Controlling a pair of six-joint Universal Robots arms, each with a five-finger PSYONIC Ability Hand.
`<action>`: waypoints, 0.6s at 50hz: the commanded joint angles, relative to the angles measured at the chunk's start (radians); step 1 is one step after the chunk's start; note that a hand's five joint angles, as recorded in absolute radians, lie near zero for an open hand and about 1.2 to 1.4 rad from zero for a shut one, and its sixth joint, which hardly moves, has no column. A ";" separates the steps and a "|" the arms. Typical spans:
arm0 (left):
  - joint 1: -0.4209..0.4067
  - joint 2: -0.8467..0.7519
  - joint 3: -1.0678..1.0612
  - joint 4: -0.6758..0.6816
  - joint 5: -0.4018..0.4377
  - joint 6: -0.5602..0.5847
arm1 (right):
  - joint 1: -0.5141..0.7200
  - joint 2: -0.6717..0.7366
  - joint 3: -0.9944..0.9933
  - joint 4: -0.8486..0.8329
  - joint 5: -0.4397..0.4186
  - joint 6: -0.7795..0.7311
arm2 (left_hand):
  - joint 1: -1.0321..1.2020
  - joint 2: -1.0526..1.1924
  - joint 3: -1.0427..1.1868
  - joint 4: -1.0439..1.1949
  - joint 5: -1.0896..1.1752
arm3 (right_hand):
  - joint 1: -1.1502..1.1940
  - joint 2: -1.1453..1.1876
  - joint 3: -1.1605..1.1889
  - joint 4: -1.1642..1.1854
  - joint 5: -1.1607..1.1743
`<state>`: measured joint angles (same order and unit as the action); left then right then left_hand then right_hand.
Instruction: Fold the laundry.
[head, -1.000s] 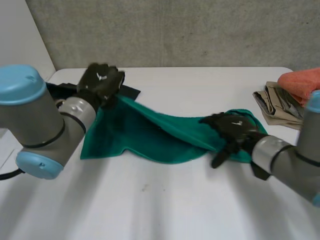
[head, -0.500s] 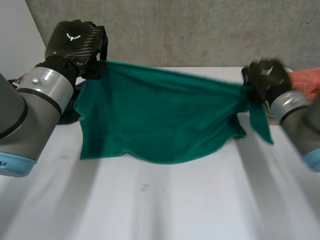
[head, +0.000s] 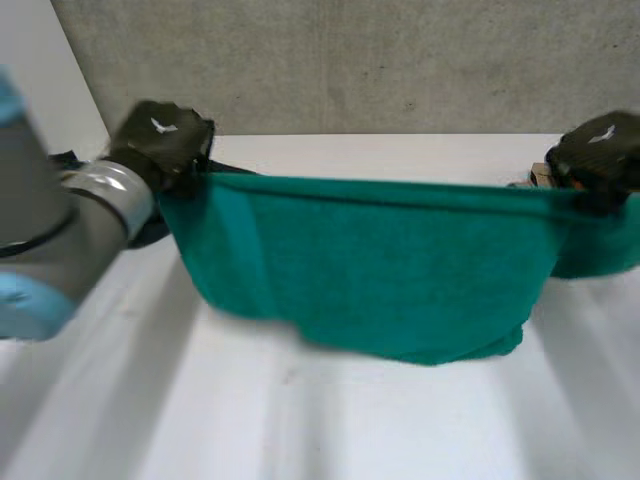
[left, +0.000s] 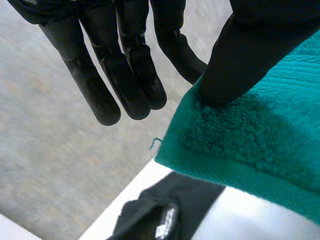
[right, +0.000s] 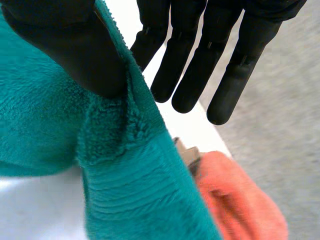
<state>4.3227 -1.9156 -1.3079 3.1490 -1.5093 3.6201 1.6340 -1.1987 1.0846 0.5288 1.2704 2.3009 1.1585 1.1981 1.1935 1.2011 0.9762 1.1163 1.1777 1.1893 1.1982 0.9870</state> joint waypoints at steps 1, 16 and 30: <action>-0.018 -0.258 0.295 0.246 -0.012 0.037 | 0.113 0.177 -0.170 -0.264 0.138 0.076 | 0.238 0.198 0.203 0.195 0.246 | 0.280 0.219 0.207 0.198 0.235; -0.020 -0.158 0.326 0.724 -0.091 0.025 | 0.150 0.016 -0.069 -1.069 0.192 0.321 | 0.238 0.198 0.203 0.195 0.246 | 0.280 0.219 0.207 0.198 0.235; -0.018 0.020 -0.298 0.707 -0.032 -0.001 | 0.132 0.014 0.247 -0.644 0.020 0.307 | 0.238 0.198 0.203 0.195 0.246 | 0.280 0.219 0.207 0.198 0.235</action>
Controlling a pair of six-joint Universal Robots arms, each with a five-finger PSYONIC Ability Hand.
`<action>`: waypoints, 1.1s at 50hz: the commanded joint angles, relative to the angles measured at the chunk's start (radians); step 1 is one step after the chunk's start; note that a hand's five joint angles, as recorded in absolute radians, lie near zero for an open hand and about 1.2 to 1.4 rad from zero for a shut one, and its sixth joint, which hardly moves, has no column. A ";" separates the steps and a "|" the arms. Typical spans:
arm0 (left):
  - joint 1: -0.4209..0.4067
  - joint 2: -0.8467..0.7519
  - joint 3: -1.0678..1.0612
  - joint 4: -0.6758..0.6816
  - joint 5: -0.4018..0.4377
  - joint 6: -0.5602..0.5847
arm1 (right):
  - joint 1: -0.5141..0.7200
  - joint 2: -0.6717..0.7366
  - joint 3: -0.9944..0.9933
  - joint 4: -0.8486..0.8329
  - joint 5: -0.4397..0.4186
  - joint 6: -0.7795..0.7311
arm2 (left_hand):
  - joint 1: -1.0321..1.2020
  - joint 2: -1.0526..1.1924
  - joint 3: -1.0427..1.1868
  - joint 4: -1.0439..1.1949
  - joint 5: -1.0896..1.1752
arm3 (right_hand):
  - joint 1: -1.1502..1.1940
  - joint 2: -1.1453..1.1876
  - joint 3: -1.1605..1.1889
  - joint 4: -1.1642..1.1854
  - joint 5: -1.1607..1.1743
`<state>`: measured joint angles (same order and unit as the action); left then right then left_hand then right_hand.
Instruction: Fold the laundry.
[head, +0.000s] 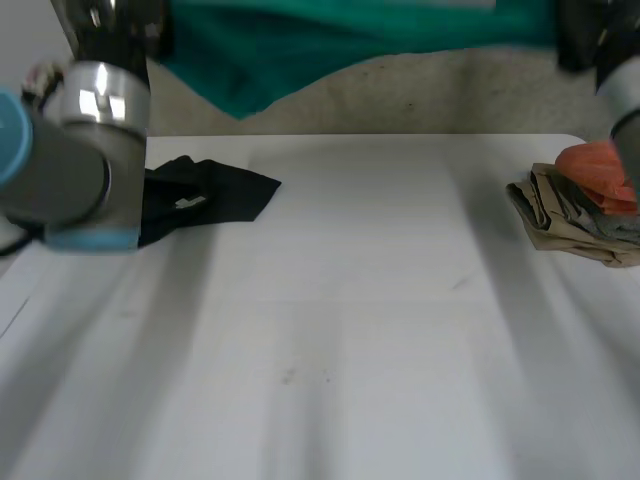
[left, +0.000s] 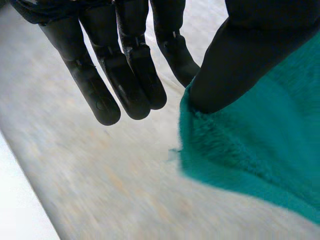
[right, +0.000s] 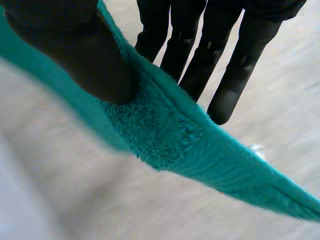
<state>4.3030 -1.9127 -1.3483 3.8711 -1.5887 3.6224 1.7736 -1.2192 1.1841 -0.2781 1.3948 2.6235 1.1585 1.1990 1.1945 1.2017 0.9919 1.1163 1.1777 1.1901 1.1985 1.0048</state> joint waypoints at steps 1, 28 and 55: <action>0.003 0.015 -0.284 -0.013 0.053 -0.004 | -0.008 0.053 0.158 0.165 -0.112 -0.016 | 0.238 0.197 0.202 0.195 0.230 | 0.280 0.219 0.206 0.198 0.217; 0.050 0.075 -0.450 -0.102 0.055 -0.024 | -0.203 0.300 0.115 0.404 -0.125 0.202 | 0.238 0.197 0.202 0.195 0.230 | -0.456 -0.518 -0.530 -0.538 -0.519; 0.081 0.259 -0.437 -0.323 0.053 -0.079 | -0.229 0.088 0.242 0.461 -0.221 -0.003 | 0.238 0.197 0.202 0.195 0.230 | 0.280 0.219 0.206 0.198 0.217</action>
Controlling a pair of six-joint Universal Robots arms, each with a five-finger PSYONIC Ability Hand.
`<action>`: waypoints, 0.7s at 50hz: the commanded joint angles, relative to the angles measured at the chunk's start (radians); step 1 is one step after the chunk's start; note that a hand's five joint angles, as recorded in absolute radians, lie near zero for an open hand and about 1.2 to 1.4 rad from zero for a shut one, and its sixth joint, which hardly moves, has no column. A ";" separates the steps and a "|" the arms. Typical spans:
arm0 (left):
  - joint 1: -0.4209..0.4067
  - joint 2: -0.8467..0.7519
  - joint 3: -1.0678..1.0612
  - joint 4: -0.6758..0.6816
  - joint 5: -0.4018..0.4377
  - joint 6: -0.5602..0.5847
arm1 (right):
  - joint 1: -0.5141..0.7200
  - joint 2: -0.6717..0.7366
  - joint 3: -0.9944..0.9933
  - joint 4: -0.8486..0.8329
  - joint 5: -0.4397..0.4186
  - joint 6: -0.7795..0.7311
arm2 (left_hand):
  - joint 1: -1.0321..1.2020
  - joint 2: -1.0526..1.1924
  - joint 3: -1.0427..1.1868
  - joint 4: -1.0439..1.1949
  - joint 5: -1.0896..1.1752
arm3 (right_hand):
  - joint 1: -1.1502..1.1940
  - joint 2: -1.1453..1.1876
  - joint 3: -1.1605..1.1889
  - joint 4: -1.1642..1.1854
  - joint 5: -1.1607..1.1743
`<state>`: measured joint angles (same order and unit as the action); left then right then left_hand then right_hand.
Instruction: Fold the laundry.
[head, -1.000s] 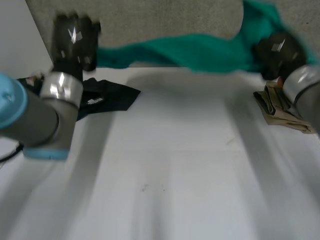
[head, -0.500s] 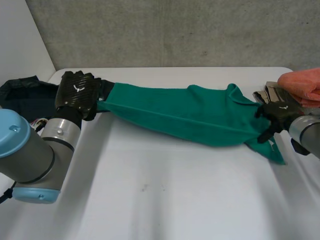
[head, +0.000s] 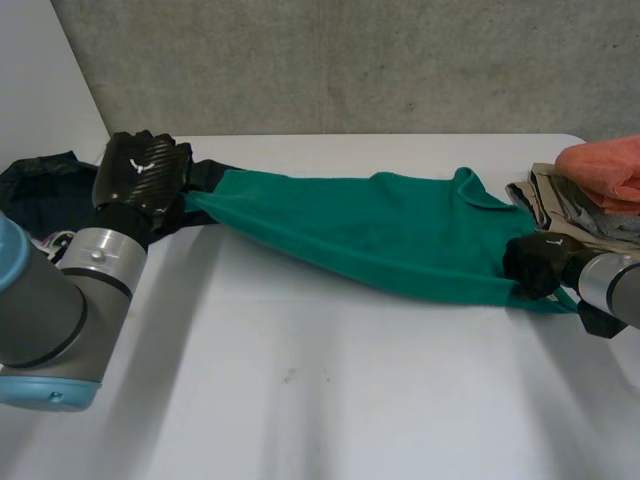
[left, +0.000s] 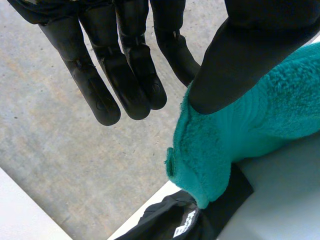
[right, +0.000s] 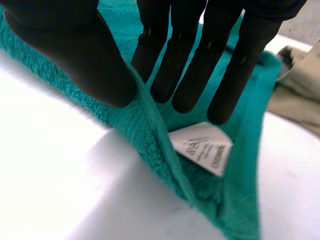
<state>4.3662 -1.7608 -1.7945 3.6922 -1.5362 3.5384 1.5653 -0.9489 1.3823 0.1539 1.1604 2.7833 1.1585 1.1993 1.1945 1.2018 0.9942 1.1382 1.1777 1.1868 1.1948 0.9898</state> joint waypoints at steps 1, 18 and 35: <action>0.018 0.125 0.012 -0.174 0.001 0.008 | -0.028 -0.217 0.055 0.045 0.012 -0.200 | 0.238 0.197 0.202 0.194 0.227 | 0.258 0.219 0.209 0.201 0.232; 0.021 0.380 0.046 -0.718 0.010 0.278 | -0.149 -0.631 0.159 0.444 0.013 -0.742 | 0.238 0.197 0.202 0.194 0.227 | 0.258 0.219 0.209 0.201 0.232; 0.013 -0.321 0.572 -0.319 -0.045 0.278 | 0.137 -0.082 -0.305 0.047 0.321 -0.585 | 0.238 0.197 0.202 0.194 0.227 | 0.258 0.219 0.209 0.201 0.232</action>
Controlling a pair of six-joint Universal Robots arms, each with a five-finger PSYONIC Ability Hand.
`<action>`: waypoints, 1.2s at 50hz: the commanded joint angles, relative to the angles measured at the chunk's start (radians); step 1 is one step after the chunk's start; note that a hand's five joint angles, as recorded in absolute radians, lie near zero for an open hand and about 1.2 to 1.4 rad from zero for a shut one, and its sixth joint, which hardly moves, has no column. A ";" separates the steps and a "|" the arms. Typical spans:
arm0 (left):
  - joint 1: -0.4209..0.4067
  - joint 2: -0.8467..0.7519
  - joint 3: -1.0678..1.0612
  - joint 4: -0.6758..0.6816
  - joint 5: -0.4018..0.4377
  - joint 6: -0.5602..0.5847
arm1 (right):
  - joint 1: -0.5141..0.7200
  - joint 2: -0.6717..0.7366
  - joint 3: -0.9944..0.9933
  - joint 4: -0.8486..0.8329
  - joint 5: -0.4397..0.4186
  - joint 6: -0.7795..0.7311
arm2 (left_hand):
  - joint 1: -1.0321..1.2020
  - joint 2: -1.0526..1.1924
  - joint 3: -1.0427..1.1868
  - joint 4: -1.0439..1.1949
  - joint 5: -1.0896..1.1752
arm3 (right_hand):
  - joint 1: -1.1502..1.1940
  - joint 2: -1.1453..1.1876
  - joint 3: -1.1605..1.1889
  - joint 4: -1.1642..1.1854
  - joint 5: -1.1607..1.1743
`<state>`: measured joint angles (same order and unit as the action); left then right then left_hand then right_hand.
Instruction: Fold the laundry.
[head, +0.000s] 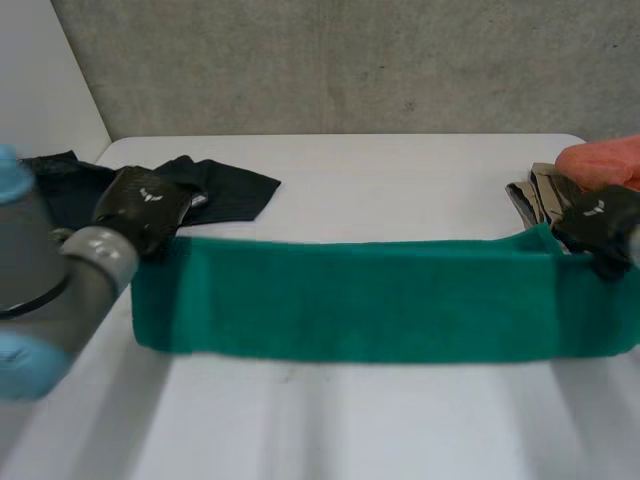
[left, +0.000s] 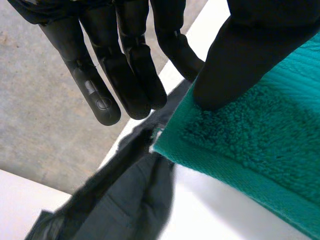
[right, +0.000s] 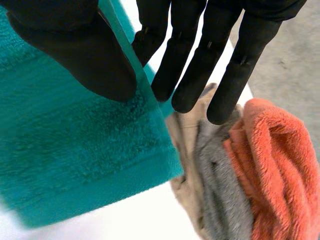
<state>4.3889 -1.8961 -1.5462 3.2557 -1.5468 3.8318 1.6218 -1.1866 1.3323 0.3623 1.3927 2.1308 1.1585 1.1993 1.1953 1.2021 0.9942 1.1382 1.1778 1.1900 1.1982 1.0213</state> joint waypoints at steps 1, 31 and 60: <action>-0.008 -0.185 0.362 0.142 -0.036 -0.018 | 0.085 0.150 -0.312 -0.243 0.088 0.111 | 0.238 0.197 0.201 0.194 0.227 | 0.258 0.218 0.206 0.198 0.200; 0.001 -0.064 -0.049 0.526 -0.069 -0.115 | 0.092 0.173 -0.038 -0.646 -0.054 0.465 | 0.238 0.197 0.201 0.194 0.227 | 0.258 0.218 0.206 0.198 0.200; -0.008 0.171 -0.252 -0.102 -0.047 0.117 | -0.027 -0.085 0.289 -0.127 -0.012 -0.066 | 0.238 0.197 0.201 0.194 0.227 | 0.258 0.218 0.206 0.198 0.200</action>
<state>4.3942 -1.5938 -1.8829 2.9147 -1.5905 3.9519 1.5728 -1.3299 1.6612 0.4227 1.3855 2.0007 1.1586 1.2001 1.1956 1.2023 0.9971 1.1382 1.1778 1.1937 1.1985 1.0264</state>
